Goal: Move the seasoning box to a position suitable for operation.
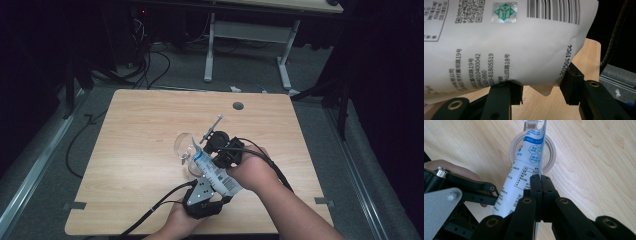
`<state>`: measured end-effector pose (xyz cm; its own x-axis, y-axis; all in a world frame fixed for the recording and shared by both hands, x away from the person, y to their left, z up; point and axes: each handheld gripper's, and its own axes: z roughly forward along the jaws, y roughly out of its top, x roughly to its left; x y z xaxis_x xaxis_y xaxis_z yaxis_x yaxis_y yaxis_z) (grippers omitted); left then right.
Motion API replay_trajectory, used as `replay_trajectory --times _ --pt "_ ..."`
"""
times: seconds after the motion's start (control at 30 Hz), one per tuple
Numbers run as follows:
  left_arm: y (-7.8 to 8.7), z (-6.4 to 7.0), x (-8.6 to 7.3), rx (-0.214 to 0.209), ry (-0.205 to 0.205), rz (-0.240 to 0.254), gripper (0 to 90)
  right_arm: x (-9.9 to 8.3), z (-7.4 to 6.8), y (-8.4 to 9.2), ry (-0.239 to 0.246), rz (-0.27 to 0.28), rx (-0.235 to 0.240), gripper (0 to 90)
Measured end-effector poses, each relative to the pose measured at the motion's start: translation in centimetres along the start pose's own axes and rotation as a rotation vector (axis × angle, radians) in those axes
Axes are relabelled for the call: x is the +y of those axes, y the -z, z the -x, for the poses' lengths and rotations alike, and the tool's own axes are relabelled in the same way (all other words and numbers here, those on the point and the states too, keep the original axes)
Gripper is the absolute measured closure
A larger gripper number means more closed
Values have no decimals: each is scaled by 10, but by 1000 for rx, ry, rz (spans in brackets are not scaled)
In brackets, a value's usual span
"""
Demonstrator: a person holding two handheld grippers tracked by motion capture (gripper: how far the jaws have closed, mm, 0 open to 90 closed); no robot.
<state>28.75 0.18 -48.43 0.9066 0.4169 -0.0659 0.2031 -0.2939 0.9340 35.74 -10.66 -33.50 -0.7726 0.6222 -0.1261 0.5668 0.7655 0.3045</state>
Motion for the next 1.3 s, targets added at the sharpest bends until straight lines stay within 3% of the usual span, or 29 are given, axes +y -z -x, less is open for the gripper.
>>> replay_trajectory --times 0.2,0.6,0.97,1.3 --pt "-3 -2 4 -7 -16 -3 591 -1 3 3 0 -1 -8 900" --pt "-2 -2 1 -17 -12 -1 592 -2 3 0 -7 -6 -4 900" --pt "-4 1 3 -36 25 15 588 -1 3 1 10 -20 -14 900" --pt "-3 1 3 -26 8 15 590 -3 3 3 11 -5 -9 900"
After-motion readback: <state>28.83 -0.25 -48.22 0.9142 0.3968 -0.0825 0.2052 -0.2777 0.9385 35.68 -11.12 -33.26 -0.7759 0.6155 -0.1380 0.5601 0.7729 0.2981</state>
